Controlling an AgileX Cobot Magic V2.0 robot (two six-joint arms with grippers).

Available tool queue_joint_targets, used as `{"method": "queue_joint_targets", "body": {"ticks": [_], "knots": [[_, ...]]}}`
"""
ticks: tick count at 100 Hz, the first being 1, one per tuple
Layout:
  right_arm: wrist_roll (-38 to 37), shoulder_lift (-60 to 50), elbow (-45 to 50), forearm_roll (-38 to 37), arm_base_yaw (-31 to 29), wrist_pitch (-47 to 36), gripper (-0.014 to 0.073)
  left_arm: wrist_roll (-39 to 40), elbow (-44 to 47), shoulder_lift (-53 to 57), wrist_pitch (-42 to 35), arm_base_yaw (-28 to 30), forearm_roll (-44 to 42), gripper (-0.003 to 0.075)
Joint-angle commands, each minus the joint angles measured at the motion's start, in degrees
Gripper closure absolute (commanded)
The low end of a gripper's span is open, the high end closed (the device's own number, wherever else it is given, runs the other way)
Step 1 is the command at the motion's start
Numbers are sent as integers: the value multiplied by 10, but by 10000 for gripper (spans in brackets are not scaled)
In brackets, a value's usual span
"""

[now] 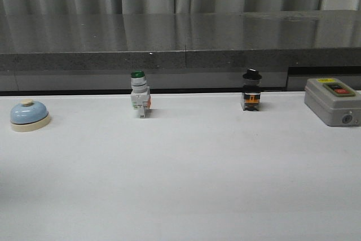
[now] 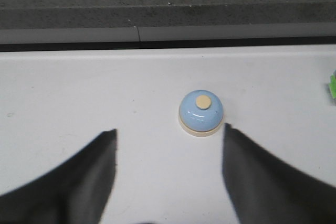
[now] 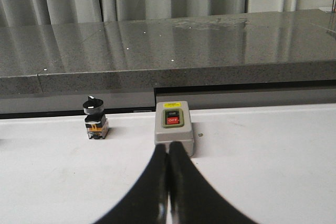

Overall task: Place and press bell with both arms
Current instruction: 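Lower the left gripper over the blue bell and close on it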

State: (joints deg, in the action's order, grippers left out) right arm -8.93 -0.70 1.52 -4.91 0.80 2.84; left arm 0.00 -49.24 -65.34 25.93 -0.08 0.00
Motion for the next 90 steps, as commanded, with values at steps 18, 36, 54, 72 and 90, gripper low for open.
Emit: {"method": "queue_joint_targets", "body": {"ticks": [18,36,54,72,90], "knots": [[2,-9,-9,-1,-3,-43,654,0,-100,-127,13,-41,18,49],[2,-9,-9,-1,-3,-43,654,6,-182,-234,85,-43,32,49],[2,-9,-9,-1,-3,-43,654,6,-263,-331,142,-43,32,49],[2,-9,-9,-1,-3,-43,654,6,-319,-406,144,-43,32,49],[2,-9,-9,-1,-3,-43,654,6,-352,-461,150,-43,32,50]]}}
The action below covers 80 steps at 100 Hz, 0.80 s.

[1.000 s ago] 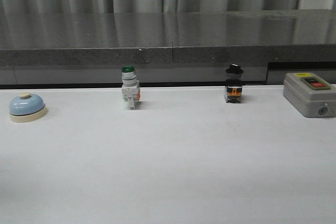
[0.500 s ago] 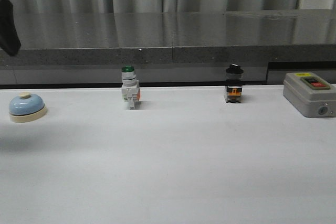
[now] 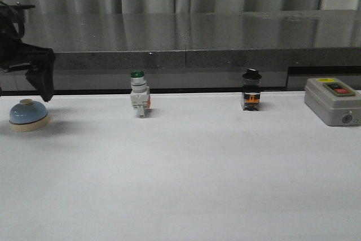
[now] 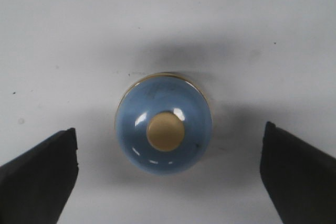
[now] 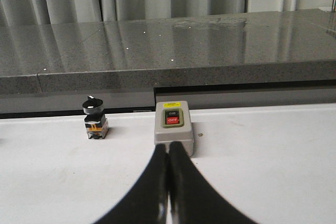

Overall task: Place and press bell with both arms
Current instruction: 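Lower the left gripper over the blue bell and close on it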

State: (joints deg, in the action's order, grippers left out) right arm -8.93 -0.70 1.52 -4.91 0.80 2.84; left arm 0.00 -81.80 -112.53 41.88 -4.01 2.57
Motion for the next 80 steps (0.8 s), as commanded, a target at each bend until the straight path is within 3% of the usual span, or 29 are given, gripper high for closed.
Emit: {"method": "queue_joint_targets", "body": {"ticks": [1,25,57,80], "knots": [[2,-9,-9,-1,-3,-43,654,6,-28,8,-9,-3,6,50],[2,-9,-9,-1,-3,-43,654,6,-33,-17,-18,-3,6,64],[2,-9,-9,-1,-3,-43,654,6,-33,-17,-23,-3,6,393],[2,-9,-9,-1,-3,-43,654,6,-34,-8,-14,-4,16,426]]}}
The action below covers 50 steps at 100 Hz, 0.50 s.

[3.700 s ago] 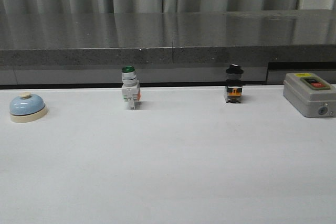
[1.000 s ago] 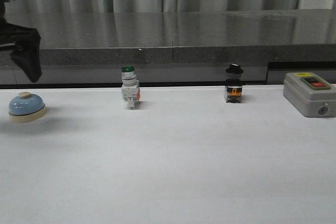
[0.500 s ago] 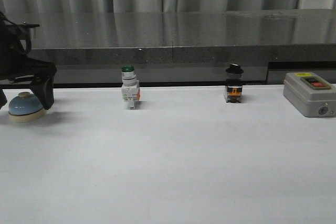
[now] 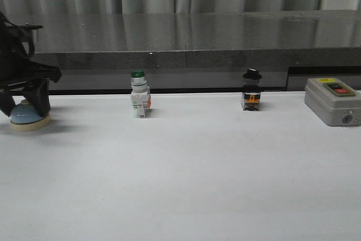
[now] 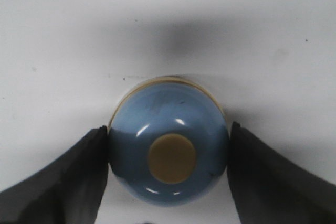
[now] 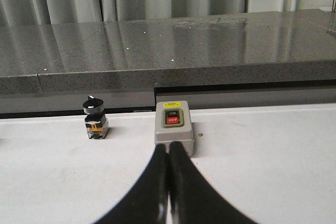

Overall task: Place and press bell with both arms
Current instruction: 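Lower the left gripper over the blue bell and close on it, then lift the bell with the left gripper and carry it toward table center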

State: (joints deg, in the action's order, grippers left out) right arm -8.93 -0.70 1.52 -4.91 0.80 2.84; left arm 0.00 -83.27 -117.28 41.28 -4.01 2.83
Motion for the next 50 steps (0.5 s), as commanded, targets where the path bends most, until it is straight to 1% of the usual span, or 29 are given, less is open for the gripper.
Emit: {"method": "queue_joint_targets", "body": {"ticks": [1,18,43,50], "knots": [[2,-9,-9,-1,-3,-43,654,6,-19,42,-7,-4,17,426],[2,-9,-9,-1,-3,-43,654,6,-18,74,24,-25,31,426],[2,-9,-9,-1,-3,-43,654,6,-17,103,47,-107,30,426],[2,-9,-9,-1,-3,-43,654,6,-17,104,51,-134,44,426]]}}
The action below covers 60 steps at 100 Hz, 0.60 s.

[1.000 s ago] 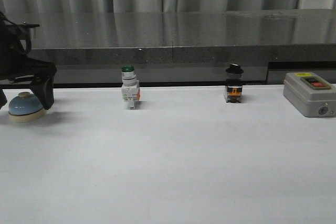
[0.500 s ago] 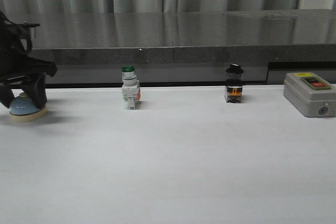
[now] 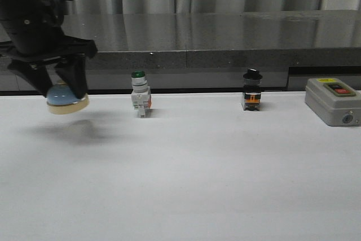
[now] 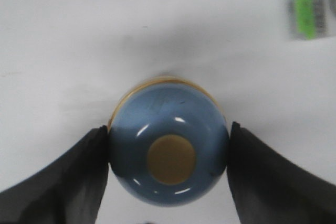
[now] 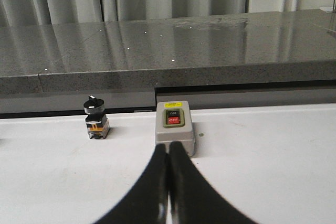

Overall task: Place and press bell with both arms
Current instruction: 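Lift the bell with the left gripper and carry it toward table center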

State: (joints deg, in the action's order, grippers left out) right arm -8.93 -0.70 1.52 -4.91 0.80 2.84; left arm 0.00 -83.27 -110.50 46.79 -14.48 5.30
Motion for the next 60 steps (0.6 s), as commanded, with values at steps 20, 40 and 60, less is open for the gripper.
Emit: {"method": "queue_joint_targets", "body": {"ticks": [20,40,60], "knots": [[2,-9,-9,-1,-3,-43,654,6,-17,35,-46,-123,26,426],[2,-9,-9,-1,-3,-43,654,6,-17,16,-93,-202,26,426],[2,-9,-9,-1,-3,-43,654,6,-17,3,-101,-253,26,426]]}}
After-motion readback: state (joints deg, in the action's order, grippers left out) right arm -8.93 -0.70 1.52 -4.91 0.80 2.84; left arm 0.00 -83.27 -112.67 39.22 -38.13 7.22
